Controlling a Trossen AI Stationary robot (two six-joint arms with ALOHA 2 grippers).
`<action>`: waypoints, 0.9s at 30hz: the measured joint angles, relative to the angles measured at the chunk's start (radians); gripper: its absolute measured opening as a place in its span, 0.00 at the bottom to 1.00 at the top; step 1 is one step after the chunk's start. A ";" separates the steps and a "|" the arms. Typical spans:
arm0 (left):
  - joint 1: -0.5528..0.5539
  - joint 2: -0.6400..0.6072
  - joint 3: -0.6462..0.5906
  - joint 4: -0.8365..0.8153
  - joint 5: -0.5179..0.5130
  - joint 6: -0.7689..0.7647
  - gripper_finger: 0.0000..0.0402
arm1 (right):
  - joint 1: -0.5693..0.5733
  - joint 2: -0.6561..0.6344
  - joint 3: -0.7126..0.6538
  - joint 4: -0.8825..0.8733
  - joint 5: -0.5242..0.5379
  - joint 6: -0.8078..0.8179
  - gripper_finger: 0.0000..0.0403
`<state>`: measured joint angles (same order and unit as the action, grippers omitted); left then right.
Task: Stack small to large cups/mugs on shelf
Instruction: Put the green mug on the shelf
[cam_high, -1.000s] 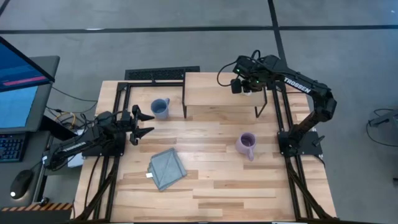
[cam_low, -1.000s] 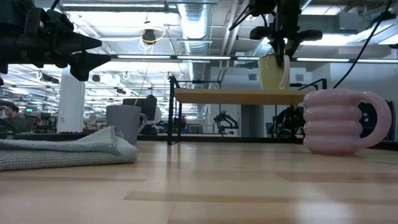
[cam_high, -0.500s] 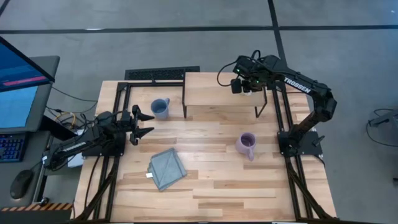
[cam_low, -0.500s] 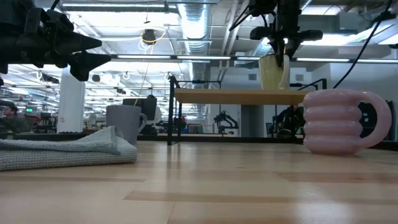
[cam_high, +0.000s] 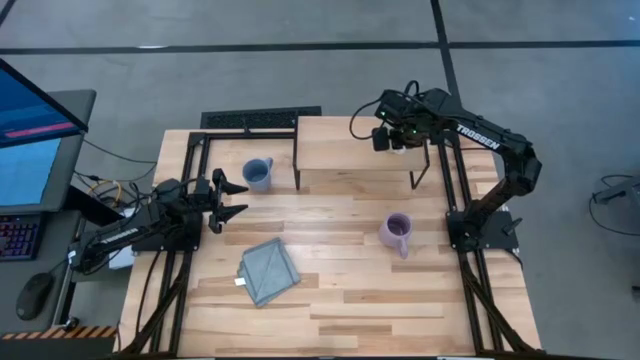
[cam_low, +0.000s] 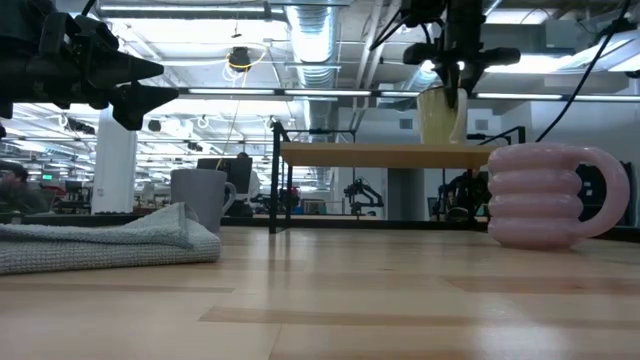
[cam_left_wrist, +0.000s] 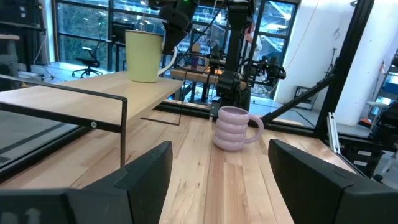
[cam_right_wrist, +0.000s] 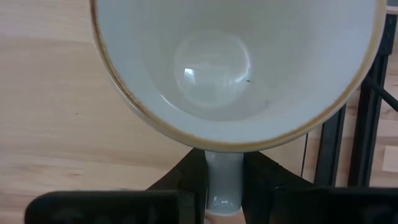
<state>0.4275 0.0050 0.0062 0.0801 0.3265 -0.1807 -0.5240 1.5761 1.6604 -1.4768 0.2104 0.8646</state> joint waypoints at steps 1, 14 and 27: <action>0.000 0.000 0.000 0.000 0.000 0.000 0.64 | 0.000 0.000 0.000 -0.003 0.000 0.000 0.23; 0.000 0.000 0.000 0.000 0.000 -0.016 0.64 | 0.006 0.000 0.000 -0.007 -0.004 0.000 0.23; 0.000 0.000 0.000 0.000 0.000 -0.048 0.64 | 0.006 0.000 0.000 -0.006 -0.004 0.001 0.25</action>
<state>0.4275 0.0051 0.0062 0.0803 0.3264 -0.2287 -0.5175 1.5761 1.6604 -1.4824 0.2066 0.8654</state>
